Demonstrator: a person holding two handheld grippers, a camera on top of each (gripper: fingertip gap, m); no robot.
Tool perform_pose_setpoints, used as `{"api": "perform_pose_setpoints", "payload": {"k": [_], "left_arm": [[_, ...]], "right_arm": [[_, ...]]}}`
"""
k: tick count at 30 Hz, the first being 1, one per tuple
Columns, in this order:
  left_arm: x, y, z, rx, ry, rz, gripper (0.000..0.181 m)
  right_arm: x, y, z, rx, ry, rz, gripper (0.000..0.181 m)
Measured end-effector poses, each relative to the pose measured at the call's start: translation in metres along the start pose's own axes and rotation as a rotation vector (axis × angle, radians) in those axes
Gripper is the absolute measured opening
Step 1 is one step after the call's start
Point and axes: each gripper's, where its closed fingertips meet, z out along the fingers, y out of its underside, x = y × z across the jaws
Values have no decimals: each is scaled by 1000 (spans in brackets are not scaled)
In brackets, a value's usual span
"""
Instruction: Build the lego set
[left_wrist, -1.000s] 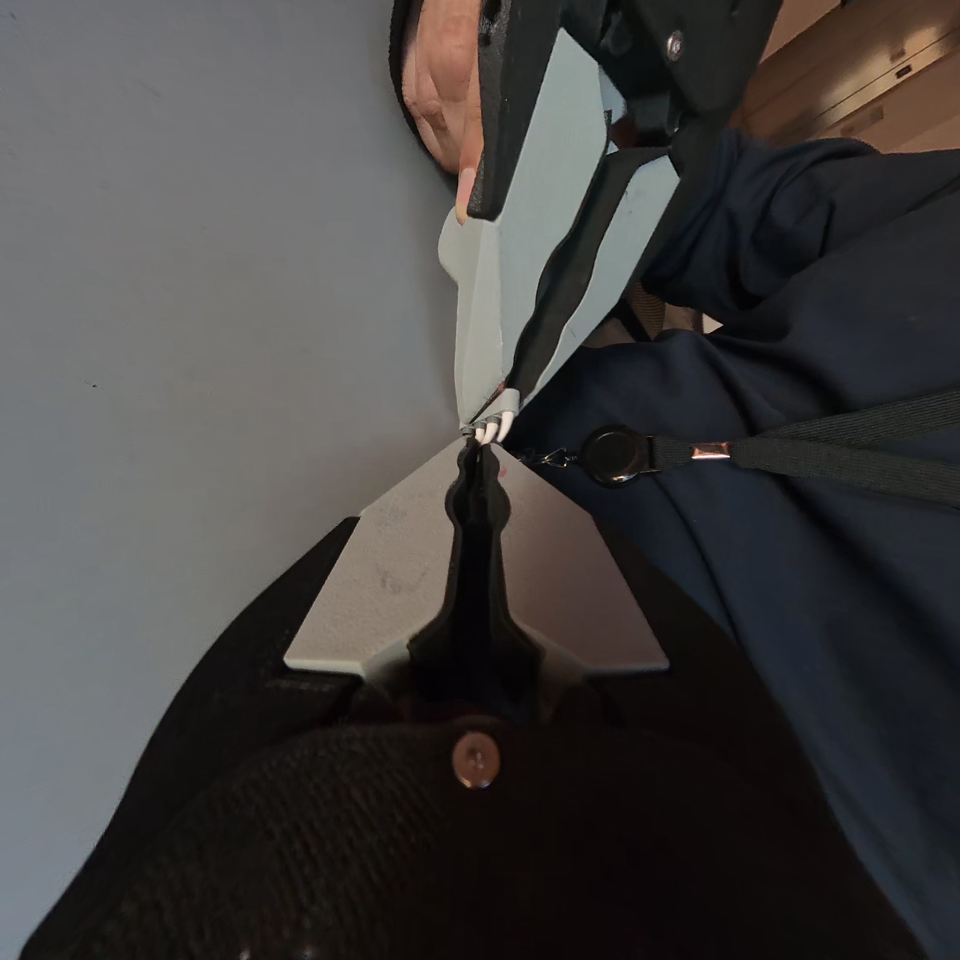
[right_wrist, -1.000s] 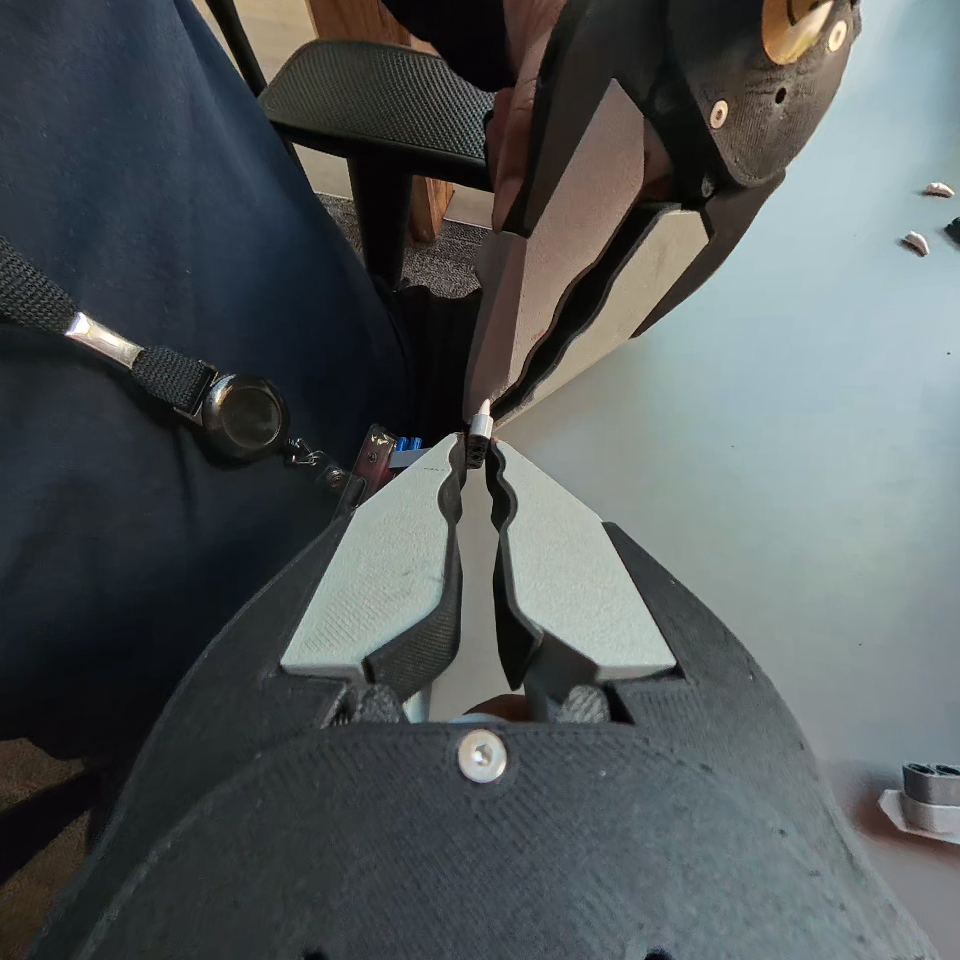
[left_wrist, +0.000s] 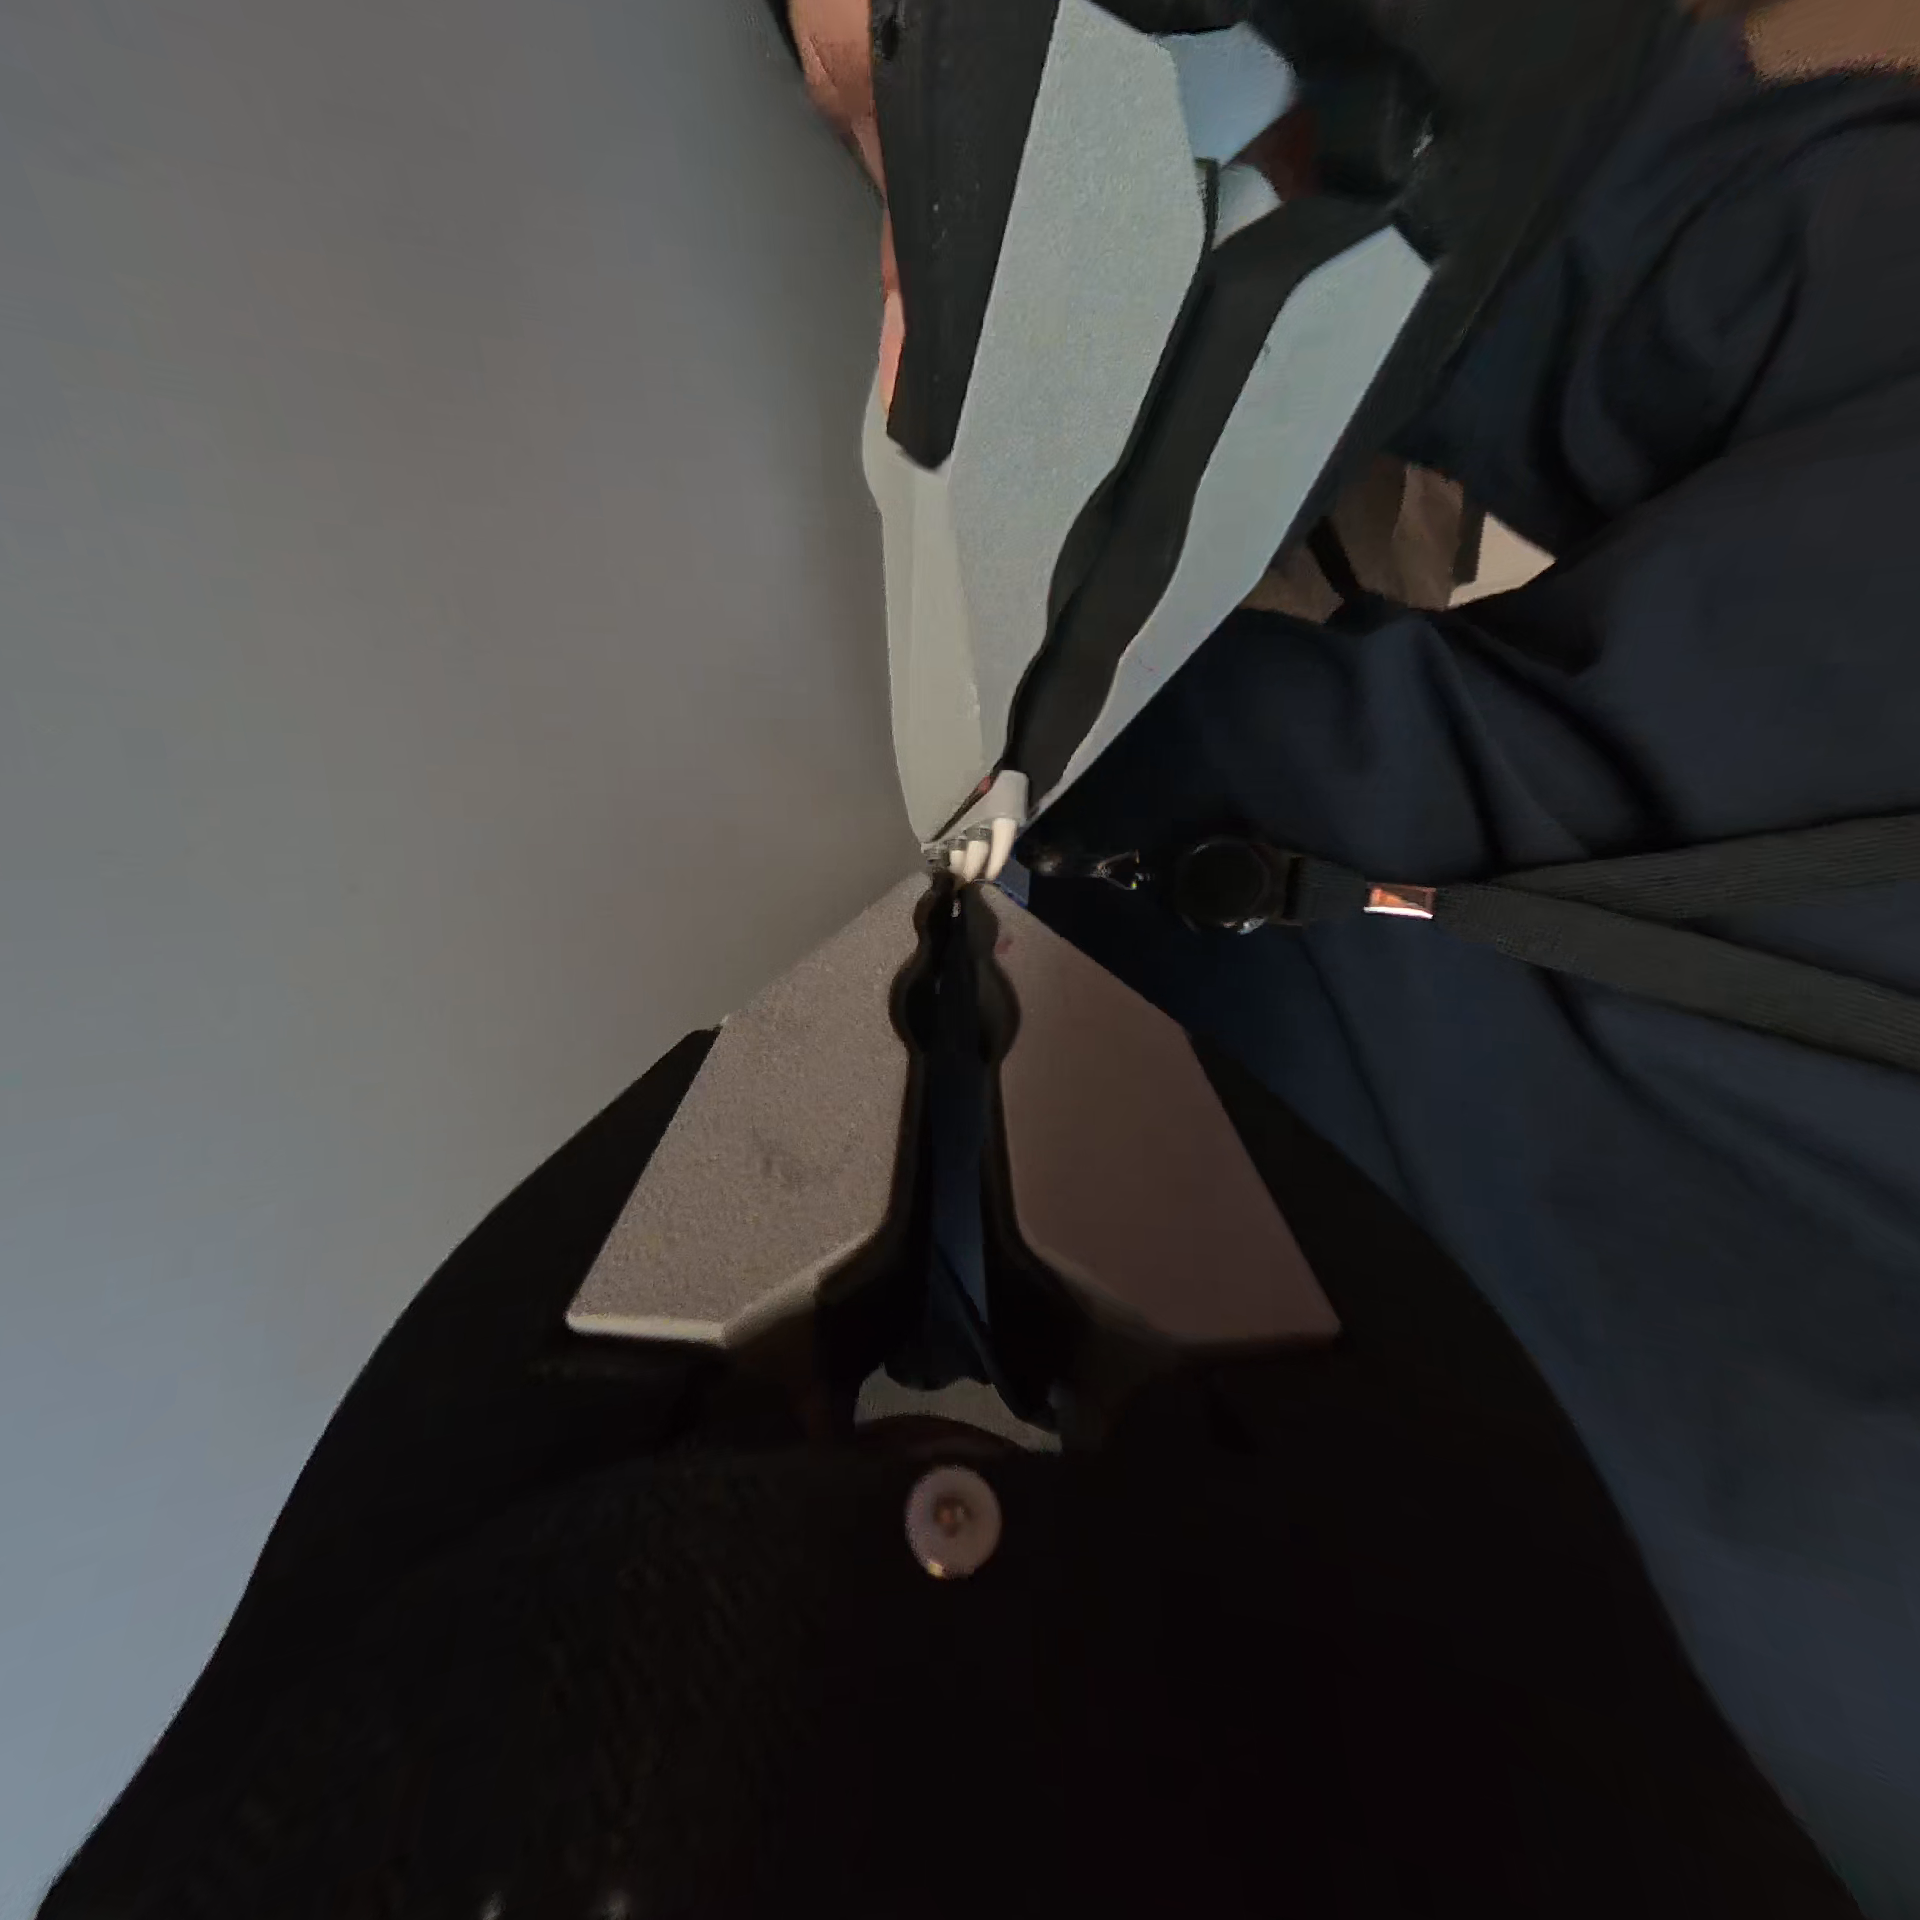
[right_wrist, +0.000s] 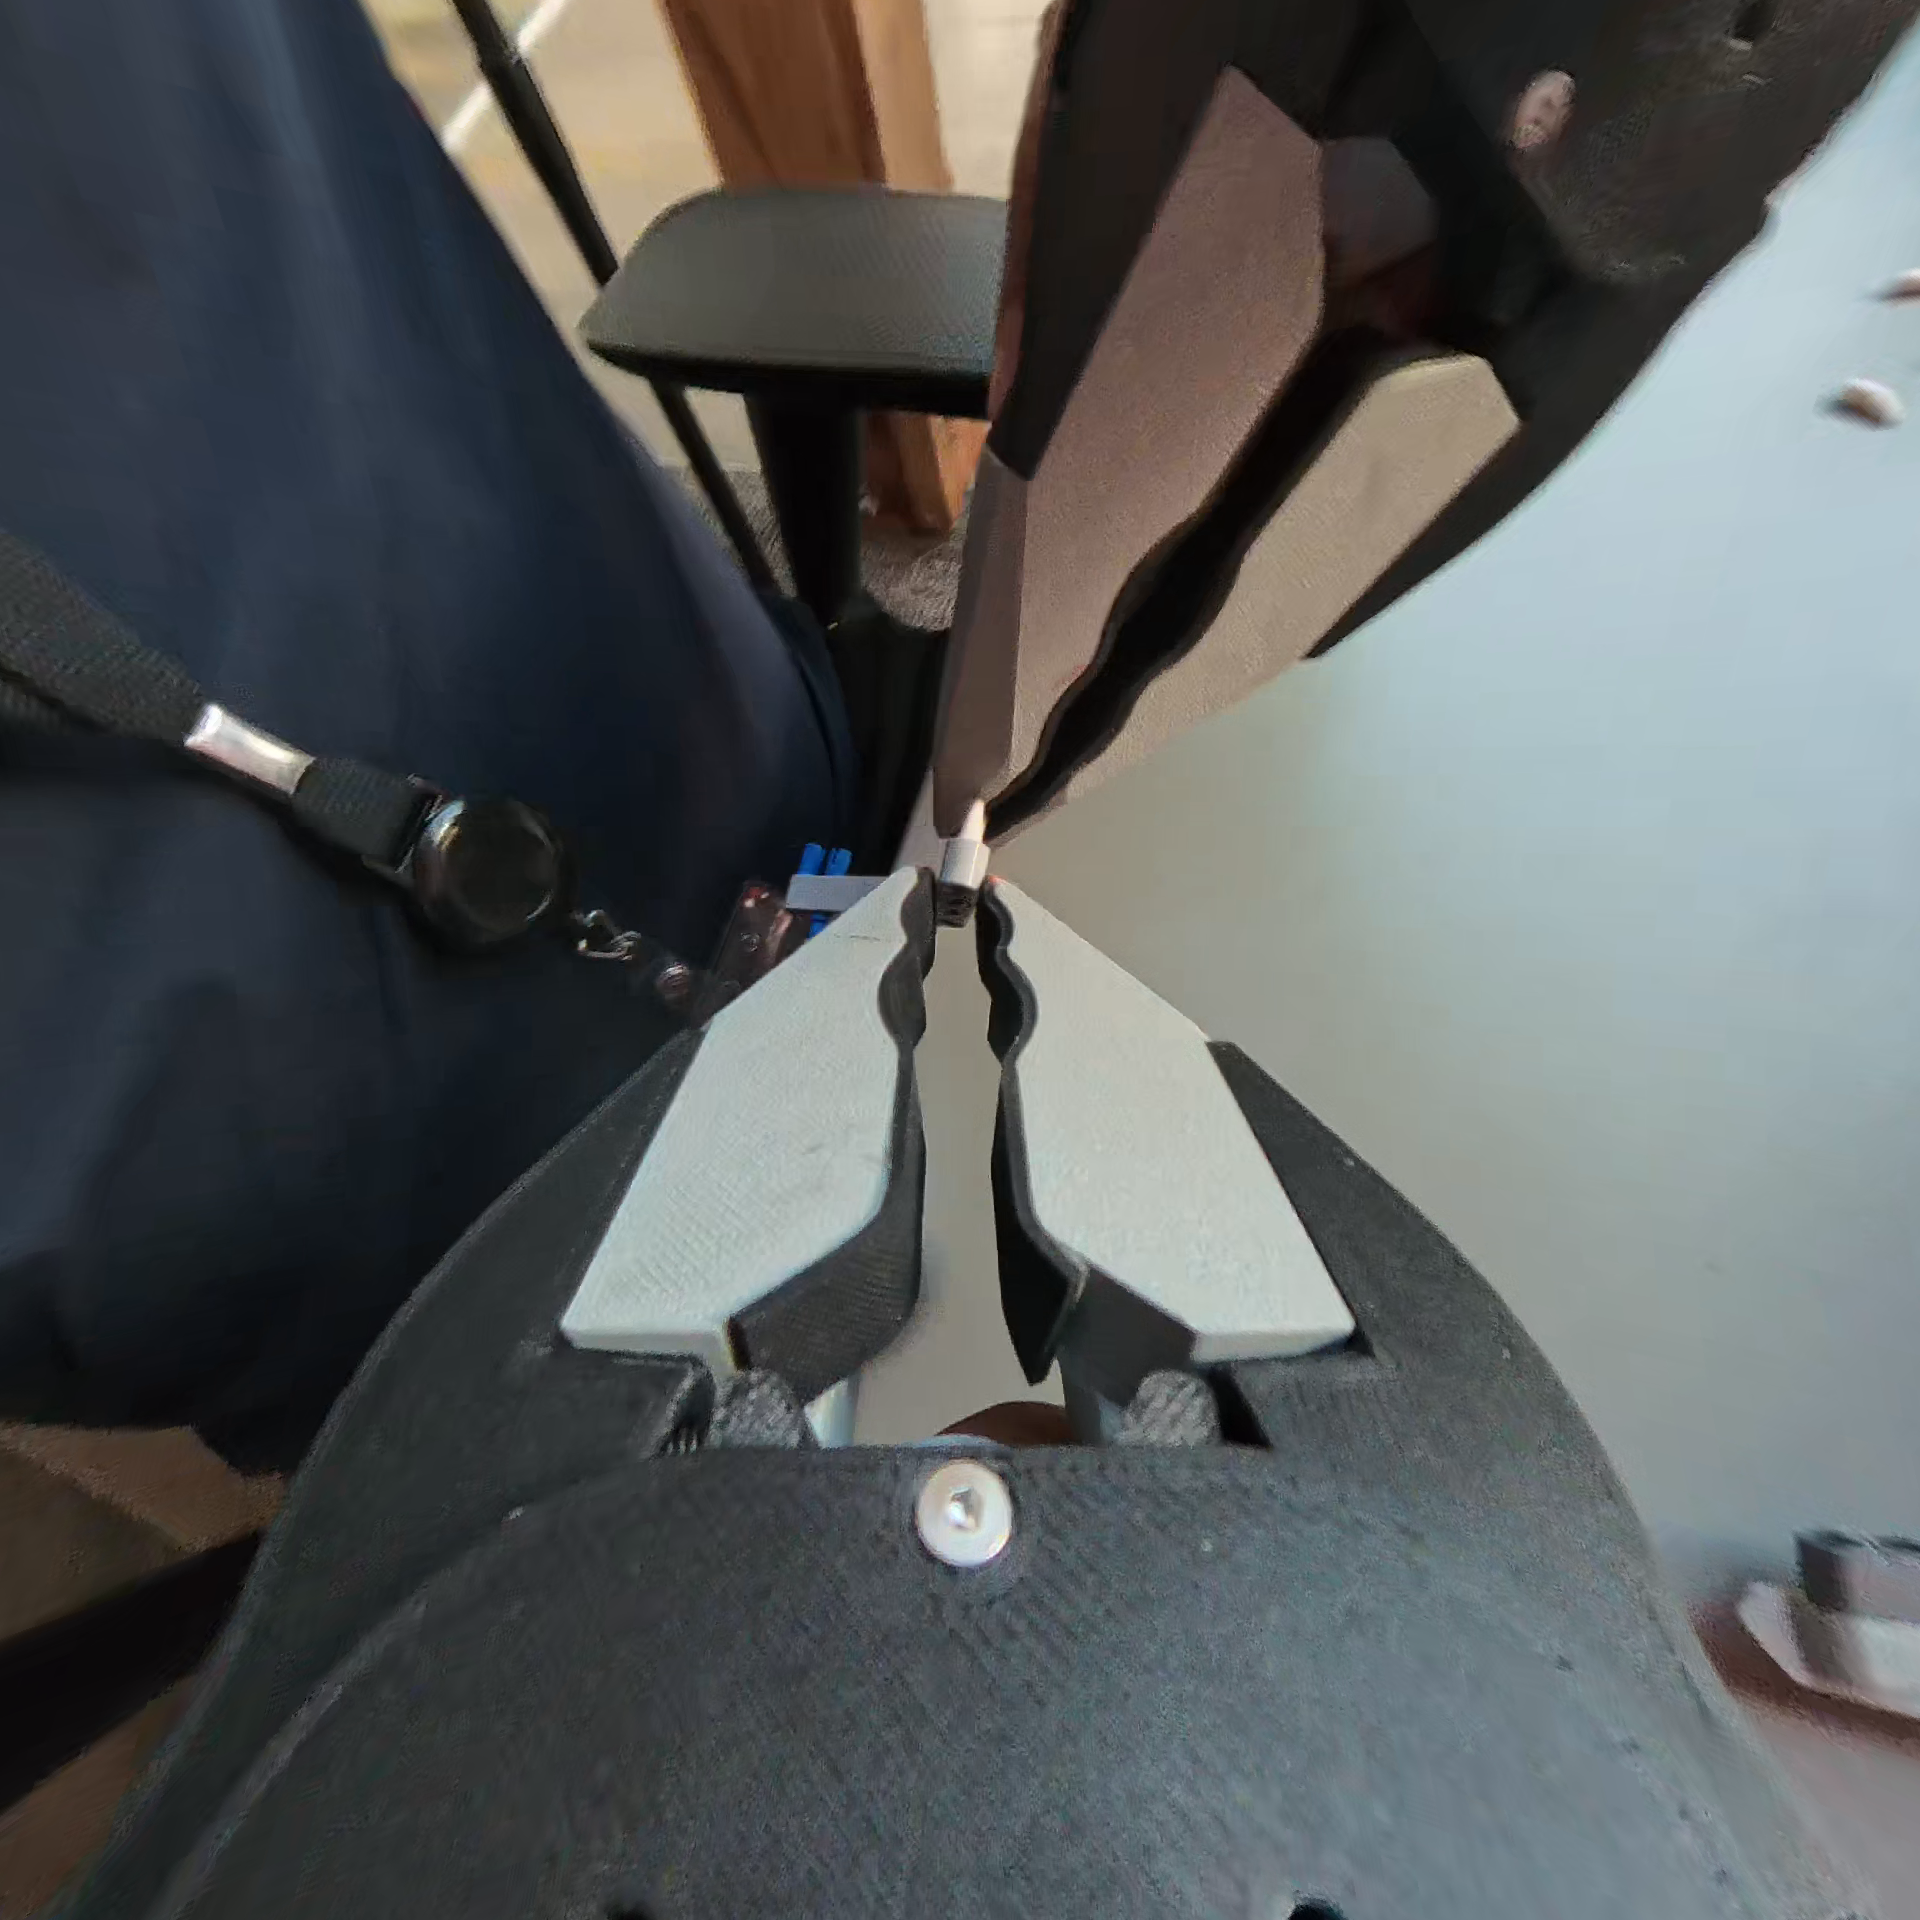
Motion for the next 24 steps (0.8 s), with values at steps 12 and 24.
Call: {"api": "perform_pose_setpoints", "payload": {"k": [12, 24], "left_arm": [[-24, -18, -21, 209, 15, -14, 11], [-29, -27, -29, 425, 6, -61, 6]], "right_arm": [[30, -5, -15, 89, 7, 203, 4], [38, -3, -17, 90, 43, 232, 4]]}}
